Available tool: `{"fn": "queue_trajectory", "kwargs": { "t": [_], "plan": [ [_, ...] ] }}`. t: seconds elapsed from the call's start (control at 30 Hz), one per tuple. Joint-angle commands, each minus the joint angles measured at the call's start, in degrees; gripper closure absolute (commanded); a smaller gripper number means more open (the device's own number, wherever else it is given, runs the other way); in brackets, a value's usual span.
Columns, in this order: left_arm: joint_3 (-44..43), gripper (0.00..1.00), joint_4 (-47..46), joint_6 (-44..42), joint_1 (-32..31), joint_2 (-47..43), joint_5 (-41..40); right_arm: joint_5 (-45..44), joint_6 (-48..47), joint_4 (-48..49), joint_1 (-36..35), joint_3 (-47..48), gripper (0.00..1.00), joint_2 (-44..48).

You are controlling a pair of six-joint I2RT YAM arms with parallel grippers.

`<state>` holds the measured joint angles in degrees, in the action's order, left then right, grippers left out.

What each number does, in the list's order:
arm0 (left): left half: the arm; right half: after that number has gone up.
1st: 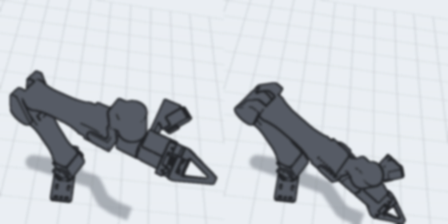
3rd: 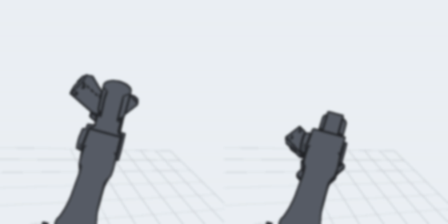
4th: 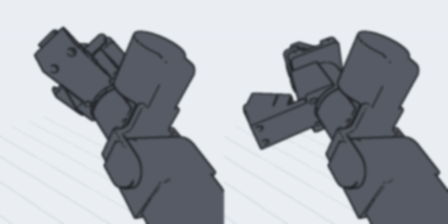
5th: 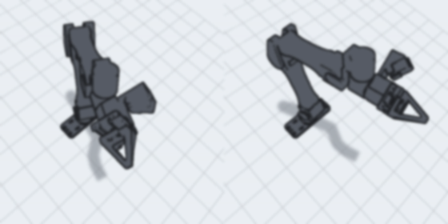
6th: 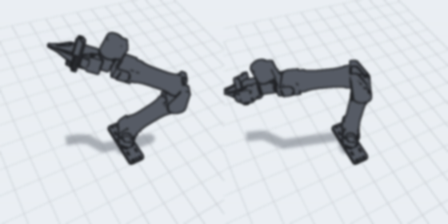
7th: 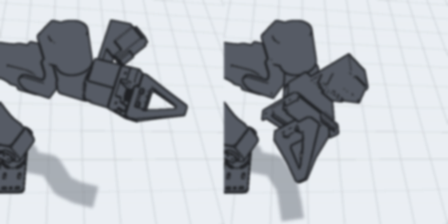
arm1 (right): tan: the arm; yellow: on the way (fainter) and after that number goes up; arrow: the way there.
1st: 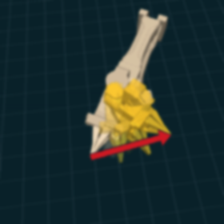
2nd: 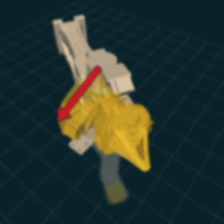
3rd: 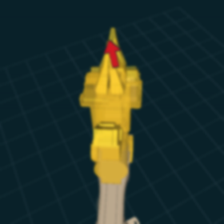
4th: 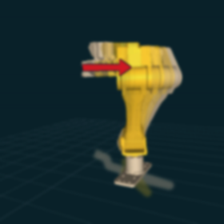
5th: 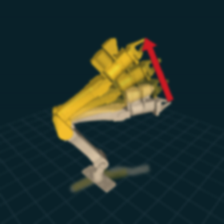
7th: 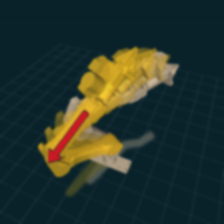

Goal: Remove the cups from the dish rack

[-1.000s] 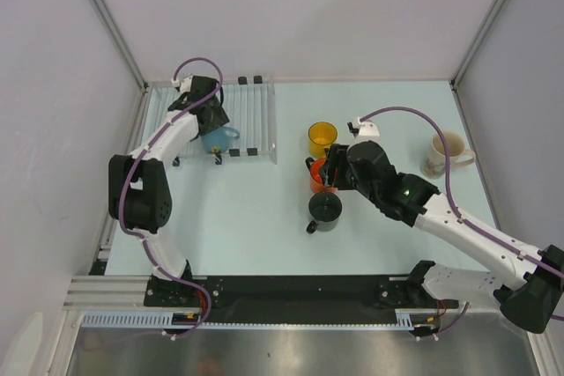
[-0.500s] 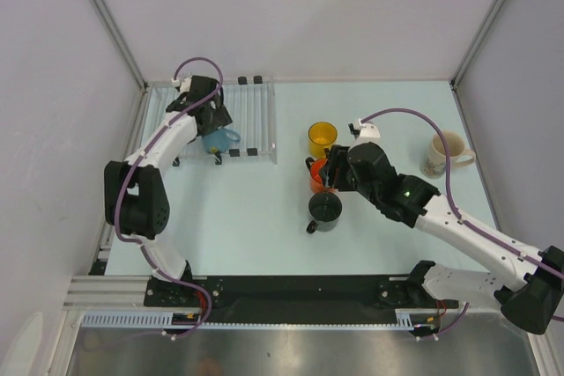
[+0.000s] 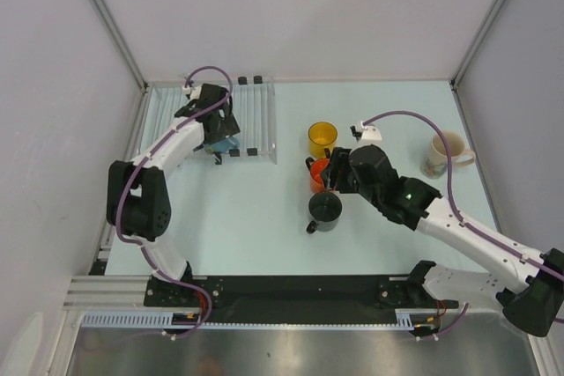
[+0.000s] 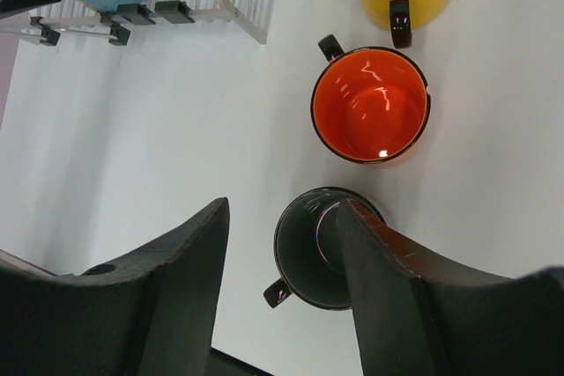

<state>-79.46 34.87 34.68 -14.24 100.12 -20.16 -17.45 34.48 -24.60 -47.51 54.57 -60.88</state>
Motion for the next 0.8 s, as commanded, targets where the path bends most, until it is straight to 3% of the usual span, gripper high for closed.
{"fn": "queue_trajectory", "kwargs": {
  "t": [0.0,0.57,0.67,0.77],
  "plan": [
    [-0.34,0.00,-0.59,1.01,-0.09,0.43,-0.31,-0.48,0.41,0.96,0.13,-0.51,0.42,1.73],
    [-4.48,0.01,0.55,-0.05,3.61,3.77,-2.25,-0.48,0.06,0.87,0.48,-0.95,0.42,1.38],
    [-3.51,0.03,0.20,0.48,3.61,3.86,-1.20,-0.30,0.06,0.87,0.84,-1.04,0.42,1.29],
    [-2.02,0.12,-0.68,0.48,3.61,3.24,-0.32,0.14,-0.11,1.22,1.10,-1.13,0.42,1.12]
  ]
}}
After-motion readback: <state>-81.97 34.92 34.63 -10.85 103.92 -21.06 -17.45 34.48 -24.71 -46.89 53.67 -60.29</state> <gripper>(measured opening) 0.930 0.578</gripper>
